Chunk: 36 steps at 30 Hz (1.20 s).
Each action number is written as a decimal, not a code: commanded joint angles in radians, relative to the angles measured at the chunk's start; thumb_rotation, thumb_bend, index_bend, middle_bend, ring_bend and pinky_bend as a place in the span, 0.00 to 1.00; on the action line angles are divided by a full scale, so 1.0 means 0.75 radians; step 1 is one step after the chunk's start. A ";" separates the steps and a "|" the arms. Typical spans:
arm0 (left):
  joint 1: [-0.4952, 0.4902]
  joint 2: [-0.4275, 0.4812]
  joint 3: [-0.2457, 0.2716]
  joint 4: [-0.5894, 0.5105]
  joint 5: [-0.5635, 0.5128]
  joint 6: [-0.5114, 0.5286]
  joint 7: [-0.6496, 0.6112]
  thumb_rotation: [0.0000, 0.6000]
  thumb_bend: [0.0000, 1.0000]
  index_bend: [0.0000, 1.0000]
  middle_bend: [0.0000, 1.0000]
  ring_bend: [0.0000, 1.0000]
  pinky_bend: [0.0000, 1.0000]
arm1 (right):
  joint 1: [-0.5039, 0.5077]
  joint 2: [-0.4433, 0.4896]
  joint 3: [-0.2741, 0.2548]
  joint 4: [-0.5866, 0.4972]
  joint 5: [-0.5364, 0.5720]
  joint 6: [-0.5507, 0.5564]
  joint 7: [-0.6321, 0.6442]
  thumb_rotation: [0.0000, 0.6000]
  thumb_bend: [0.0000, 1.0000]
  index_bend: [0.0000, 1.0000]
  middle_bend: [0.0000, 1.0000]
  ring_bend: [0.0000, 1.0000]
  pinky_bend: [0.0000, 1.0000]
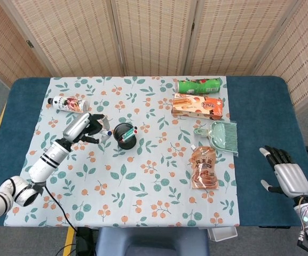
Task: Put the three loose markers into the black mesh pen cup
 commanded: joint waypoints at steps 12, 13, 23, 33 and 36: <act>-0.064 0.085 -0.360 -0.306 -0.514 -0.466 0.044 1.00 0.35 0.58 1.00 0.99 1.00 | -0.008 0.010 0.003 0.014 -0.001 0.019 0.037 1.00 0.28 0.05 0.00 0.00 0.00; -0.066 0.057 -0.372 -0.290 -0.524 -0.473 0.041 1.00 0.35 0.58 1.00 0.99 1.00 | -0.010 0.012 0.003 0.014 -0.002 0.021 0.042 1.00 0.28 0.05 0.00 0.00 0.00; -0.057 -0.141 -0.418 -0.166 -0.521 -0.495 0.051 1.00 0.35 0.58 1.00 0.99 1.00 | -0.031 0.025 -0.004 0.007 -0.032 0.070 0.063 1.00 0.28 0.05 0.00 0.00 0.00; -0.053 -0.299 -0.439 0.035 -0.442 -0.542 -0.015 1.00 0.35 0.58 1.00 0.99 1.00 | -0.048 0.035 -0.004 0.011 -0.044 0.106 0.085 1.00 0.28 0.05 0.00 0.00 0.00; -0.044 -0.333 -0.434 0.087 -0.400 -0.558 -0.066 1.00 0.35 0.58 1.00 0.99 1.00 | -0.050 0.035 -0.005 0.010 -0.047 0.109 0.082 1.00 0.28 0.05 0.00 0.00 0.00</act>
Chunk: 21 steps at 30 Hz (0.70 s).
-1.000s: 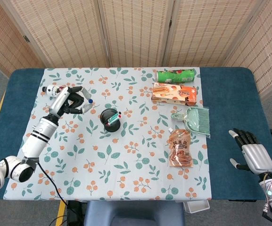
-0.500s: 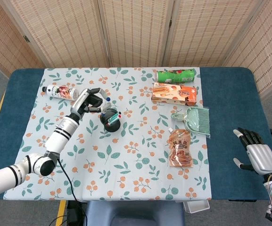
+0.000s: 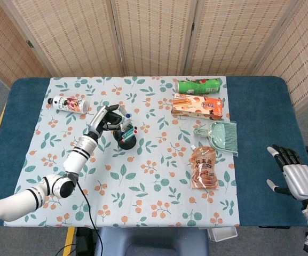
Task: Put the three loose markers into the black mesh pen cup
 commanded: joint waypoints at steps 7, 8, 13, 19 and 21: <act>0.035 -0.110 0.033 0.168 0.172 0.002 -0.179 1.00 0.35 0.58 1.00 0.99 1.00 | -0.004 -0.002 0.000 -0.005 -0.004 0.007 -0.010 1.00 0.28 0.05 0.00 0.00 0.00; 0.036 -0.118 0.038 0.183 0.185 0.003 -0.192 1.00 0.35 0.58 1.00 0.99 1.00 | -0.004 -0.002 -0.001 -0.005 -0.006 0.007 -0.010 1.00 0.28 0.05 0.00 0.00 0.00; 0.045 -0.152 0.075 0.251 0.262 0.017 -0.265 1.00 0.35 0.54 1.00 0.99 1.00 | -0.007 -0.003 0.001 -0.005 -0.006 0.016 -0.016 1.00 0.28 0.05 0.00 0.00 0.00; 0.041 -0.124 0.136 0.257 0.372 0.018 -0.348 1.00 0.24 0.13 0.95 0.96 0.98 | -0.006 -0.003 0.000 -0.004 -0.011 0.013 -0.014 1.00 0.28 0.05 0.00 0.00 0.00; 0.043 -0.108 0.146 0.245 0.391 0.027 -0.356 1.00 0.22 0.06 0.94 0.96 0.97 | -0.007 -0.003 0.000 -0.005 -0.013 0.015 -0.014 1.00 0.28 0.05 0.00 0.00 0.00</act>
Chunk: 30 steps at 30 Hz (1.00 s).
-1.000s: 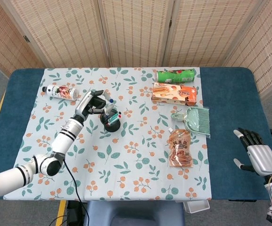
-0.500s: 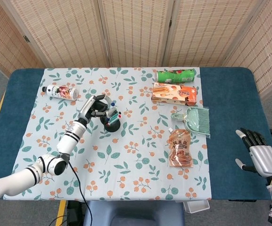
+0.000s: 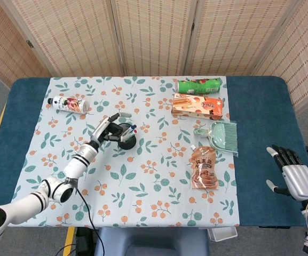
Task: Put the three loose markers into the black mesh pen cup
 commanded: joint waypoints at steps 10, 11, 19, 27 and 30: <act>0.185 0.445 0.200 -0.344 0.222 0.273 0.559 1.00 0.18 0.01 0.70 0.69 0.81 | -0.008 0.004 -0.005 -0.004 -0.013 0.015 0.005 1.00 0.28 0.05 0.00 0.00 0.00; 0.219 0.509 0.218 -0.401 0.225 0.303 0.681 1.00 0.17 0.00 0.62 0.61 0.78 | -0.009 0.003 -0.005 -0.005 -0.015 0.018 0.001 1.00 0.28 0.05 0.00 0.00 0.00; 0.585 0.883 0.315 -0.853 0.067 0.682 1.945 1.00 0.16 0.00 0.17 0.23 0.62 | -0.005 -0.012 -0.011 -0.027 -0.031 0.017 -0.046 1.00 0.28 0.05 0.00 0.00 0.00; 0.930 0.910 0.422 -0.969 -0.059 1.052 2.314 1.00 0.15 0.00 0.00 0.03 0.45 | 0.001 -0.030 0.017 -0.017 0.046 -0.009 -0.096 1.00 0.28 0.05 0.00 0.00 0.00; 1.044 0.884 0.432 -0.912 -0.060 1.196 2.281 1.00 0.15 0.00 0.00 0.03 0.45 | -0.016 -0.044 0.053 -0.005 0.124 0.017 -0.143 1.00 0.28 0.05 0.00 0.00 0.00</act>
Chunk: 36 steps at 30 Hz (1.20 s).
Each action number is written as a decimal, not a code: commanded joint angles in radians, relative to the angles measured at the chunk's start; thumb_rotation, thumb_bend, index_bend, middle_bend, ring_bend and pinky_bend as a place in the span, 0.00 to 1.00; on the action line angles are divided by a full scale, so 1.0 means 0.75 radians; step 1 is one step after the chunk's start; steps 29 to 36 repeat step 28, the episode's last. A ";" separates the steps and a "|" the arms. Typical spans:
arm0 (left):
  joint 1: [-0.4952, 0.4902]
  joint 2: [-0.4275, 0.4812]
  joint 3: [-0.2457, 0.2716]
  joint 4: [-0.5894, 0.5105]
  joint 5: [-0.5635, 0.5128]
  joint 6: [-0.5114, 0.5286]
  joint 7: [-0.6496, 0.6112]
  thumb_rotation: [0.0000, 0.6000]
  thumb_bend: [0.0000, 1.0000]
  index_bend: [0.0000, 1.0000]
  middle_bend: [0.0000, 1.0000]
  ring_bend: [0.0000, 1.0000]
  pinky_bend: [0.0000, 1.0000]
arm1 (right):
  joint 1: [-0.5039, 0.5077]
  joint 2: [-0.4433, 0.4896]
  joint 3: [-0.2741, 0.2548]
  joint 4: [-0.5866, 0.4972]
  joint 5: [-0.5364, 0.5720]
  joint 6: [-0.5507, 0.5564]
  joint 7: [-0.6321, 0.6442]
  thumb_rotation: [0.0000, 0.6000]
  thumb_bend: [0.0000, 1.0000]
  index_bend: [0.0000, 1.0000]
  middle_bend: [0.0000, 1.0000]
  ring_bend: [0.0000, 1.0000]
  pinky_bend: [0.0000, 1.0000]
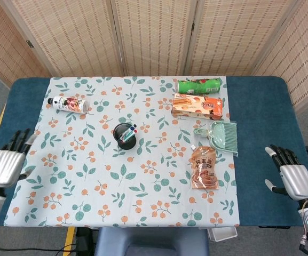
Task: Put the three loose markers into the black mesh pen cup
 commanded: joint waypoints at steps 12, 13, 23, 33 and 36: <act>0.419 -0.137 0.051 0.255 0.107 0.518 -0.272 1.00 0.15 0.00 0.00 0.03 0.41 | -0.104 -0.074 0.122 -0.047 0.265 0.195 -0.275 1.00 0.28 0.05 0.00 0.00 0.00; 0.417 -0.161 0.046 0.291 0.111 0.511 -0.303 1.00 0.15 0.00 0.00 0.03 0.41 | -0.109 -0.072 0.121 -0.055 0.261 0.205 -0.277 1.00 0.28 0.05 0.00 0.00 0.00; 0.381 -0.204 -0.003 0.374 0.037 0.302 -0.433 1.00 0.15 0.00 0.00 0.02 0.40 | -0.114 -0.076 0.099 -0.087 0.210 0.208 -0.325 1.00 0.28 0.05 0.00 0.00 0.00; 0.377 -0.206 -0.008 0.366 0.045 0.269 -0.418 1.00 0.15 0.00 0.00 0.02 0.39 | -0.107 -0.076 0.084 -0.095 0.170 0.197 -0.331 1.00 0.28 0.05 0.00 0.00 0.00; 0.377 -0.206 -0.008 0.366 0.045 0.269 -0.418 1.00 0.15 0.00 0.00 0.02 0.39 | -0.107 -0.076 0.084 -0.095 0.170 0.197 -0.331 1.00 0.28 0.05 0.00 0.00 0.00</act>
